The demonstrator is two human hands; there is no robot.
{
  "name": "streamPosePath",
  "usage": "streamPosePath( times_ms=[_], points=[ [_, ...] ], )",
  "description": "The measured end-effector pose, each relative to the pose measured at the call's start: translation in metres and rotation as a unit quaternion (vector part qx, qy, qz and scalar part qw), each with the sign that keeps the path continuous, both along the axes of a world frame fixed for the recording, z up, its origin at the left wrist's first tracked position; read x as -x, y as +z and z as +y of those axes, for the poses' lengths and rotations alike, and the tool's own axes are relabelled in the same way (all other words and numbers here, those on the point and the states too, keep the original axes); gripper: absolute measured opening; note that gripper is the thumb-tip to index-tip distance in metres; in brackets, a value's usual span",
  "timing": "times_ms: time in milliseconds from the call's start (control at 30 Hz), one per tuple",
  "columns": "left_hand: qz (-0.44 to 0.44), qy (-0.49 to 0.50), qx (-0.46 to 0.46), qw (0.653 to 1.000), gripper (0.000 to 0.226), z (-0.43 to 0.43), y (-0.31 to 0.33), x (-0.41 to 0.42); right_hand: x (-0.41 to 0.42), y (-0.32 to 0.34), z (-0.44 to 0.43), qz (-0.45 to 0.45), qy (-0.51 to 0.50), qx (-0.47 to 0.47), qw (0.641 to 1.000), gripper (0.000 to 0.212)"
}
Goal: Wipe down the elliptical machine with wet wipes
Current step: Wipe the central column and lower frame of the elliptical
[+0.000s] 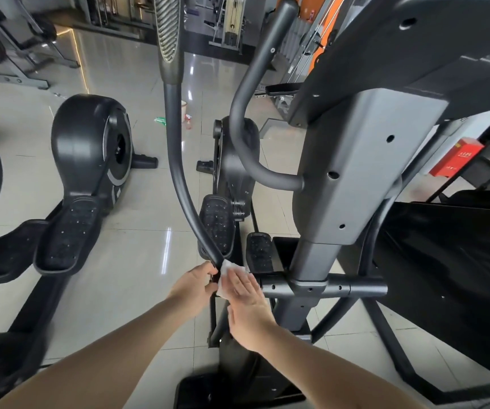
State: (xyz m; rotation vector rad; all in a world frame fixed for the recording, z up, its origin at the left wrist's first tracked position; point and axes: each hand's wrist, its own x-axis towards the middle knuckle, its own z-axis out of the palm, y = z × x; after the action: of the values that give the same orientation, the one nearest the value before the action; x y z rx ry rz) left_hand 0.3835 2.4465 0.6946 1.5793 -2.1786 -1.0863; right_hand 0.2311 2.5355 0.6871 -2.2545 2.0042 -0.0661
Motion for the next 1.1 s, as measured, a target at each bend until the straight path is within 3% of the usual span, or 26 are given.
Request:
streamPosePath(
  times_ms=[133,233,300,367,433,567,733,833,933,1100],
  points=[
    [0.041,0.011,-0.011,0.999,0.038,0.005,-0.006,-0.008,0.049,-0.001,-0.002,0.005,-0.027,0.022,0.999,0.070],
    [0.042,0.024,-0.015,0.999,0.050,0.009,-0.011,-0.016,0.062,0.002,-0.010,-0.033,-0.075,0.095,0.992,0.040],
    [0.032,0.040,-0.025,0.998,0.054,0.010,-0.015,-0.022,0.048,0.000,-0.016,-0.083,-0.098,0.084,0.988,0.030],
    [0.025,0.051,-0.040,0.998,0.052,0.009,-0.018,-0.026,0.025,-0.006,-0.021,-0.072,-0.069,0.067,0.993,0.021],
    [0.016,0.055,-0.055,0.997,0.048,0.009,-0.022,-0.030,0.001,-0.008,-0.025,-0.088,-0.071,0.037,0.993,0.021],
    [0.004,0.054,-0.071,0.996,0.042,0.005,-0.026,-0.032,-0.013,-0.001,-0.028,-0.078,-0.082,0.023,0.993,0.048],
    [0.010,0.055,-0.077,0.995,0.038,0.000,-0.032,-0.032,0.026,-0.003,-0.006,-0.046,-0.182,0.001,0.982,0.039],
    [0.023,0.059,-0.092,0.994,0.038,-0.002,-0.036,-0.033,0.035,-0.009,0.001,-0.160,-0.327,0.028,0.931,0.034],
    [0.026,0.050,-0.093,0.994,0.037,-0.003,-0.040,-0.035,0.006,-0.004,0.003,-0.205,-0.381,0.036,0.901,0.034],
    [0.039,0.056,-0.114,0.991,0.031,-0.007,-0.046,-0.041,-0.067,0.002,-0.010,-0.424,-0.464,0.031,0.777,0.030]
  ],
)
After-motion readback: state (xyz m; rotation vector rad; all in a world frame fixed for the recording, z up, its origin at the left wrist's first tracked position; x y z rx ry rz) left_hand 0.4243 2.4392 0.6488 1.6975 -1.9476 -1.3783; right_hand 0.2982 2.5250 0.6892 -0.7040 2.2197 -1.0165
